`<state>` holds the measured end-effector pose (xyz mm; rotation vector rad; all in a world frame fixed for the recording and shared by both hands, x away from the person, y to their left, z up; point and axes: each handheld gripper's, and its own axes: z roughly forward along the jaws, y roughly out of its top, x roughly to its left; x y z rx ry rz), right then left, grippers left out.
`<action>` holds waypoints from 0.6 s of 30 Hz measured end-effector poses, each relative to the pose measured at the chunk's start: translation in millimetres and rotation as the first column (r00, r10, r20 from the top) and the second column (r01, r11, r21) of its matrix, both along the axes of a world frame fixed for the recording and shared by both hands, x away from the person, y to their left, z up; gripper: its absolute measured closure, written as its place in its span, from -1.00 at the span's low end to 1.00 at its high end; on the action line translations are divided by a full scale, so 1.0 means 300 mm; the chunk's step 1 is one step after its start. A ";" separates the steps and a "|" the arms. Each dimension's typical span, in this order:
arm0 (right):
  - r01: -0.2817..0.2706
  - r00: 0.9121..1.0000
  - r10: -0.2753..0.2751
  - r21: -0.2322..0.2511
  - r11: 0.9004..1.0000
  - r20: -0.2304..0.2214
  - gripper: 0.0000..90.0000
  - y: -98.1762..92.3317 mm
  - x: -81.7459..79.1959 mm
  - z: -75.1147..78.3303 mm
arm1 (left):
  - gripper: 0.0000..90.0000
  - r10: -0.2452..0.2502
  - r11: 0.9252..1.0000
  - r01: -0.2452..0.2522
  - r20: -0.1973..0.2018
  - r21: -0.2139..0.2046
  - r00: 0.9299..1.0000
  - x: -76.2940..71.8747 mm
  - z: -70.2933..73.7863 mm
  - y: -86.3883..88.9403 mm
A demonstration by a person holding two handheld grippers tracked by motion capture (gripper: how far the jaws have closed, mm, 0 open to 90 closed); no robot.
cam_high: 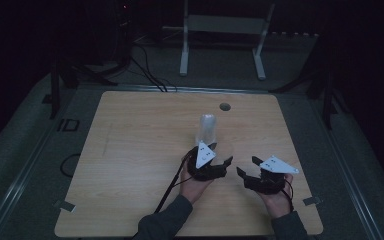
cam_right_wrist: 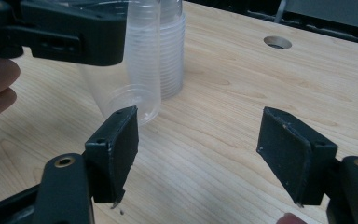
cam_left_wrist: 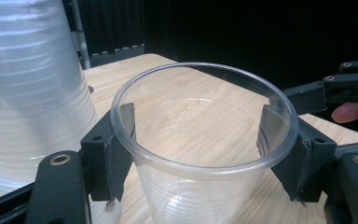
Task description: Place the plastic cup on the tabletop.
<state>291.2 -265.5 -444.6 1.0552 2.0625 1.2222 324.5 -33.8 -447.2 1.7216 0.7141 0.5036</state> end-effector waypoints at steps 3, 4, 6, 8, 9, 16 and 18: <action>0.001 1.000 -0.001 0.000 1.000 0.000 -0.36 0.000 0.000 0.000 | -0.37 0.001 1.000 -0.001 -0.005 0.002 1.000 0.003 -0.006 -0.001; 0.001 1.000 -0.001 0.000 1.000 0.000 -0.36 0.000 0.000 0.000 | -0.37 0.001 1.000 -0.001 -0.005 0.002 1.000 0.003 -0.006 -0.001; 0.000 1.000 0.000 0.000 1.000 0.000 -0.36 0.000 0.000 0.000 | -0.37 0.001 1.000 -0.001 -0.006 0.002 1.000 0.005 -0.011 -0.002; 0.001 1.000 -0.001 0.000 1.000 -0.001 -0.36 0.001 0.000 0.000 | -0.37 0.000 1.000 0.000 -0.008 0.002 1.000 0.005 -0.013 -0.004; 0.001 1.000 -0.001 0.000 1.000 -0.001 -0.36 0.001 0.000 0.000 | -0.37 0.000 1.000 0.000 -0.008 0.002 1.000 0.006 -0.014 -0.005; 0.001 1.000 -0.001 0.000 1.000 -0.001 -0.36 0.000 0.000 0.000 | -0.37 -0.004 1.000 0.004 -0.014 0.010 1.000 0.008 -0.025 -0.013; 0.001 1.000 -0.001 0.000 1.000 0.000 -0.36 -0.001 0.000 0.000 | -0.37 -0.004 1.000 0.004 -0.016 0.012 1.000 0.009 -0.029 -0.015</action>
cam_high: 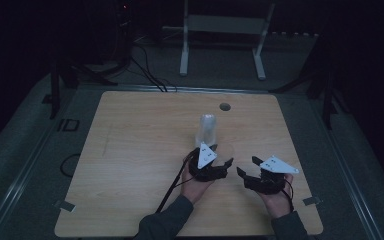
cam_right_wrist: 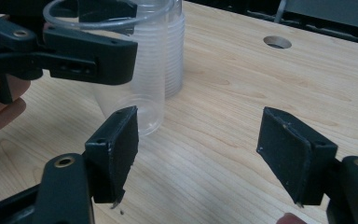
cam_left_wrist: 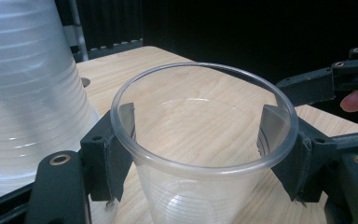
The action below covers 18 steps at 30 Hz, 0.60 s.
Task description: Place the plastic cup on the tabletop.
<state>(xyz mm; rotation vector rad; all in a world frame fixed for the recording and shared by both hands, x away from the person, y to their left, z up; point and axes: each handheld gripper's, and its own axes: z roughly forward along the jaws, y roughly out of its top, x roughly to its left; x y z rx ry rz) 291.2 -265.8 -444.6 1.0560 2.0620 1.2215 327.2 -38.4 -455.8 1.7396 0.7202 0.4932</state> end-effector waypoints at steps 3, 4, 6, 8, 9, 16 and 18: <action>0.001 1.000 -0.001 0.001 1.000 0.002 -0.36 -0.001 0.000 0.001 | -0.37 -0.001 1.000 0.001 -0.003 0.006 1.000 0.001 -0.005 -0.002; 0.002 1.000 -0.002 0.002 1.000 0.003 -0.36 -0.002 0.000 0.001 | -0.37 -0.001 1.000 0.001 -0.003 0.006 1.000 0.002 -0.007 -0.003; 0.002 1.000 -0.002 0.003 1.000 0.001 -0.36 -0.002 0.000 0.001 | -0.37 -0.001 1.000 0.001 -0.008 0.010 1.000 0.003 -0.012 -0.006; 0.000 1.000 0.000 0.000 1.000 0.000 -0.36 0.000 -0.001 0.000 | -0.38 0.001 1.000 -0.001 -0.011 0.015 1.000 0.005 -0.015 -0.008; -0.001 1.000 0.001 -0.001 1.000 0.001 -0.36 0.001 0.000 0.000 | -0.38 0.001 1.000 -0.001 -0.014 0.017 1.000 0.005 -0.016 -0.009; -0.001 1.000 0.001 0.000 1.000 0.002 -0.36 -0.001 0.000 0.000 | -0.38 -0.006 1.000 0.007 -0.033 0.026 0.999 0.011 -0.027 -0.014; 0.001 1.000 -0.001 0.002 1.000 0.001 -0.36 -0.001 0.000 0.001 | -0.38 -0.008 1.000 0.009 -0.036 0.029 0.999 0.013 -0.031 -0.016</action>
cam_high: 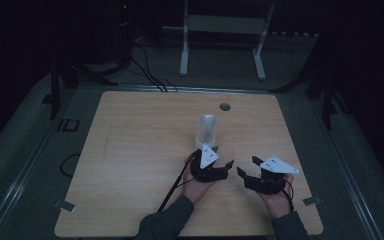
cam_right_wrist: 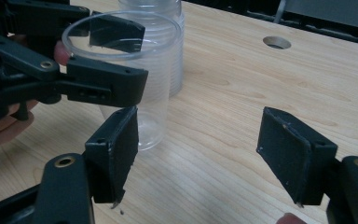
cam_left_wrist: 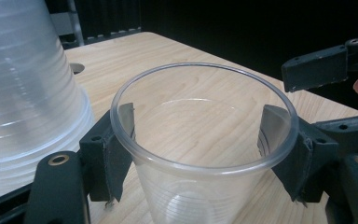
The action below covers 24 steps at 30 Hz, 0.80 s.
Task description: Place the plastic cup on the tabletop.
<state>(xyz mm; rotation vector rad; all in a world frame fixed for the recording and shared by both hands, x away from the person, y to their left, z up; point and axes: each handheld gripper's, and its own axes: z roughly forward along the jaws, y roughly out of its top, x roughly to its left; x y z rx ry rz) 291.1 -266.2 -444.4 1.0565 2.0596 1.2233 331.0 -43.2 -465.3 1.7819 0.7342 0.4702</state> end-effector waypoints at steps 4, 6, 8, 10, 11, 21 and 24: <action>0.002 1.000 -0.002 0.000 1.000 -0.001 -0.36 -0.001 0.000 0.000 | -0.38 -0.002 1.000 0.002 -0.007 -0.003 1.000 0.004 -0.008 -0.003; 0.004 1.000 -0.004 0.000 1.000 0.000 -0.36 -0.003 0.000 -0.001 | -0.38 -0.003 1.000 0.003 -0.010 0.002 1.000 0.006 -0.013 -0.004; 0.005 1.000 -0.005 0.002 1.000 -0.001 -0.36 -0.004 0.000 0.000 | -0.38 -0.004 1.000 0.004 -0.012 0.006 1.000 0.009 -0.017 -0.004; 0.006 1.000 -0.006 0.002 1.000 0.000 -0.36 -0.004 0.000 0.000 | -0.38 -0.003 1.000 0.003 -0.017 0.007 1.000 0.011 -0.021 -0.005; 0.006 1.000 -0.006 0.003 1.000 0.001 -0.36 -0.005 0.000 0.001 | -0.38 -0.003 1.000 0.003 -0.017 0.007 1.000 0.011 -0.021 -0.005; 0.007 1.000 -0.007 0.003 1.000 0.001 -0.36 -0.006 0.000 0.000 | -0.39 0.005 1.000 -0.004 -0.036 0.029 0.999 0.026 -0.047 -0.003; 0.007 1.000 -0.007 0.001 1.000 0.001 -0.36 -0.005 -0.001 0.000 | -0.41 0.006 1.000 -0.005 -0.045 0.027 0.999 0.026 -0.053 -0.003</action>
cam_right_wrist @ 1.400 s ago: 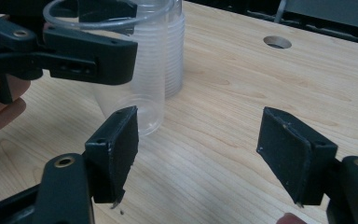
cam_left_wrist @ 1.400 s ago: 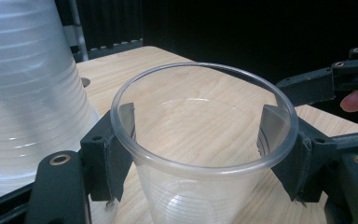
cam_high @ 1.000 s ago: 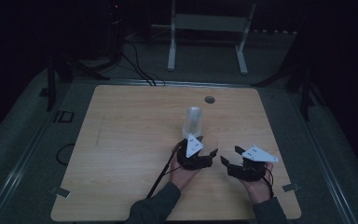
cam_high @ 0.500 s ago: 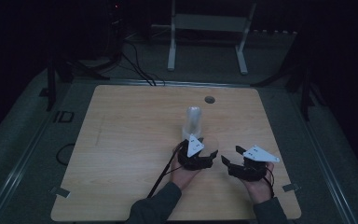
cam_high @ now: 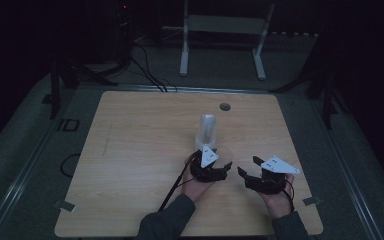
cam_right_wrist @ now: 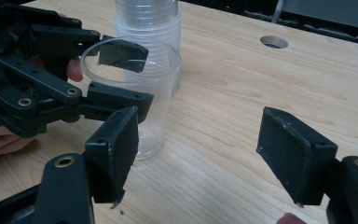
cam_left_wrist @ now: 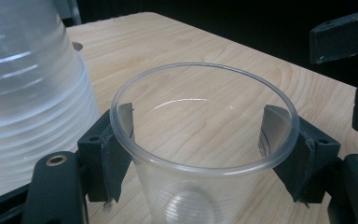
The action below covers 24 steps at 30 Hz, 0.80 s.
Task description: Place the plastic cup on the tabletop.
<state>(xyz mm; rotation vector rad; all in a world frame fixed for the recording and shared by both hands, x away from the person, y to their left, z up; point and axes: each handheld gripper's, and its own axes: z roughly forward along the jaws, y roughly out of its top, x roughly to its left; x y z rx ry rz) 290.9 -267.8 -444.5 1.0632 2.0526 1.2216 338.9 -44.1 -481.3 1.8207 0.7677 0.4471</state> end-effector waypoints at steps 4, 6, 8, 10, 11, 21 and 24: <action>0.000 1.000 0.000 0.000 1.000 0.000 -0.36 0.000 0.000 0.000 | -0.43 -0.004 1.000 0.004 -0.007 0.005 1.000 0.000 -0.005 0.000; 0.000 1.000 0.000 0.000 1.000 0.000 -0.36 -0.001 0.000 0.000 | -0.46 -0.007 1.000 0.007 -0.014 0.012 1.000 0.000 -0.010 0.000; 0.001 1.000 -0.001 -0.001 1.000 0.001 -0.36 -0.001 0.000 -0.001 | -0.51 -0.002 1.000 0.002 -0.017 0.016 1.000 -0.001 -0.014 0.000; 0.001 1.000 -0.001 -0.001 1.000 0.000 -0.36 0.000 0.000 0.000 | -0.57 0.000 1.000 0.001 -0.023 0.023 1.000 -0.001 -0.016 0.001; 0.001 1.000 -0.001 -0.001 1.000 0.001 -0.36 0.000 0.000 0.000 | -0.60 0.002 1.000 -0.001 -0.026 0.023 1.000 -0.002 -0.017 0.002; 0.002 1.000 -0.002 -0.001 1.000 0.001 -0.36 -0.001 0.000 -0.001 | -0.68 0.008 1.000 -0.007 -0.050 0.030 0.999 -0.003 -0.028 0.019; 0.001 1.000 -0.001 -0.003 1.000 0.001 -0.36 -0.001 0.000 -0.001 | -0.68 0.009 1.000 -0.008 -0.051 0.030 0.999 -0.005 -0.028 0.028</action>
